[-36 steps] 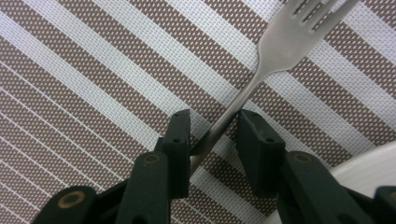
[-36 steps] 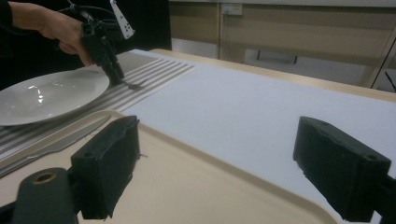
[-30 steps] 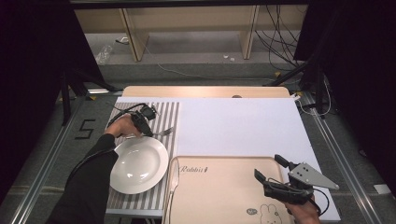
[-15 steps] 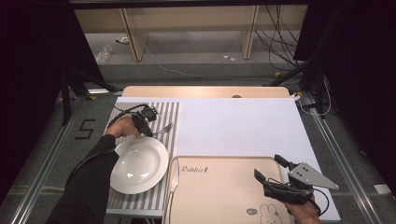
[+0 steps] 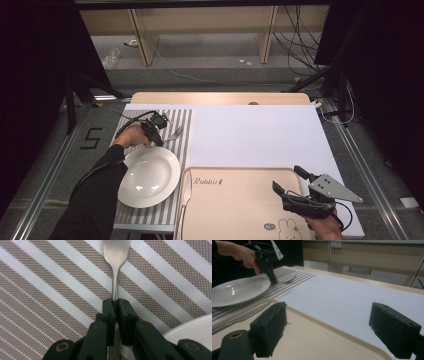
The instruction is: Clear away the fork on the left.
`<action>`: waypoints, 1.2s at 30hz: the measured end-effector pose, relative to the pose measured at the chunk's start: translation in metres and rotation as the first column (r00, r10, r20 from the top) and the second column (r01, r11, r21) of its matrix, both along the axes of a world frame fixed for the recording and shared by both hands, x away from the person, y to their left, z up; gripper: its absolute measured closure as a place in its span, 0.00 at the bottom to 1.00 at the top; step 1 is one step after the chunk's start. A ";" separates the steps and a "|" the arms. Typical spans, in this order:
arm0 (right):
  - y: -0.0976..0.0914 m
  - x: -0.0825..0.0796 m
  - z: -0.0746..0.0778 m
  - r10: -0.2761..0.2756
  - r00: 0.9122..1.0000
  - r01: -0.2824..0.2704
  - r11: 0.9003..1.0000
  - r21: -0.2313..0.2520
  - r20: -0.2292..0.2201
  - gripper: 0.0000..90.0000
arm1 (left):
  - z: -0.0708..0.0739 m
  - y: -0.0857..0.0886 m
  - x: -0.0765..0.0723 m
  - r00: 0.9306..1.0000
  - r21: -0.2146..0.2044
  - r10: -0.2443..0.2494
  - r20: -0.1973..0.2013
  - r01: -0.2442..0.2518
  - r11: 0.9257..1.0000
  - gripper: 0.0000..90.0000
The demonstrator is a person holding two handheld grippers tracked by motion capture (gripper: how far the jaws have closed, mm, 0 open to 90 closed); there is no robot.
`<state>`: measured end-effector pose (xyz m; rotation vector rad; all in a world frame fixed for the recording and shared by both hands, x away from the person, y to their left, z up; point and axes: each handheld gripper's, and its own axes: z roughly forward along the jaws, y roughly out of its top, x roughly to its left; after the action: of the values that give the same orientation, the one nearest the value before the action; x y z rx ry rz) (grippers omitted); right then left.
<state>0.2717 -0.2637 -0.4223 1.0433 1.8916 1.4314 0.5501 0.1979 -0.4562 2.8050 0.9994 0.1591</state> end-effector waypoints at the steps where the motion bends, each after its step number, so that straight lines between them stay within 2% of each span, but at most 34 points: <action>1: 0.000 0.000 0.000 0.000 1.000 0.000 1.000 0.001 0.000 0.17 | 0.002 0.002 0.001 1.000 -0.003 0.019 0.013 -0.019 1.000 0.94; 4: 0.000 0.000 0.000 0.000 1.000 0.000 1.000 0.000 -0.002 0.17 | 0.007 0.005 0.003 0.997 0.004 0.063 0.053 -0.064 0.998 0.94; 9: 0.000 0.000 0.000 0.000 1.000 0.000 1.000 0.000 -0.002 0.17 | 0.020 0.013 0.006 0.984 -0.019 0.132 0.122 -0.131 0.991 0.94; 15: 0.000 0.000 0.000 0.000 1.000 0.000 1.000 -0.009 -0.009 0.17 | 0.033 0.017 0.008 0.972 -0.031 0.162 0.170 -0.159 0.987 0.94; 19: 0.000 0.000 0.000 -0.003 1.000 0.003 1.000 -0.001 -0.007 0.17 | 0.041 0.016 0.007 0.968 -0.072 0.186 0.168 -0.176 0.982 0.94; 21: -0.001 0.000 0.000 -0.002 1.000 0.002 1.000 -0.007 -0.012 0.17 | 0.045 0.017 0.007 0.967 -0.118 0.203 0.154 -0.186 0.975 0.94; 23: 0.000 0.000 0.000 -0.003 1.000 0.003 1.000 0.002 -0.004 0.17 | 0.050 0.016 0.006 0.965 -0.132 0.208 0.162 -0.188 0.973 0.94; 25: 0.000 0.000 0.000 -0.003 1.000 0.003 1.000 0.003 -0.006 0.17 | 0.054 0.017 0.006 0.961 -0.166 0.229 0.158 -0.203 0.965 0.94; 30: 0.000 0.000 0.000 -0.003 1.000 0.003 1.000 0.002 -0.004 0.17 | 0.066 0.018 0.005 0.954 -0.205 0.248 0.167 -0.213 0.955 0.94; 31: 0.000 0.000 0.000 -0.003 1.000 0.003 1.000 0.002 -0.006 0.17 | 0.070 0.019 0.004 0.952 -0.223 0.253 0.174 -0.212 0.951 0.94; 34: 0.000 0.000 0.000 -0.003 1.000 0.003 1.000 0.001 -0.002 0.17 | 0.076 0.020 0.001 0.951 -0.231 0.250 0.183 -0.206 0.951 0.94; 35: 0.000 0.000 0.000 -0.004 1.000 0.004 1.000 0.001 -0.003 0.17 | 0.078 0.020 0.000 0.949 -0.236 0.253 0.187 -0.207 0.949 0.94; 36: 0.000 0.000 0.000 -0.004 1.000 0.004 1.000 0.001 -0.004 0.17 | 0.080 0.020 -0.001 0.951 -0.252 0.252 0.181 -0.203 0.946 0.94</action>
<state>0.2718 -0.2638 -0.4225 1.0509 1.8908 1.4291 0.5492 0.2183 -0.3758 2.3999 1.2025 0.3378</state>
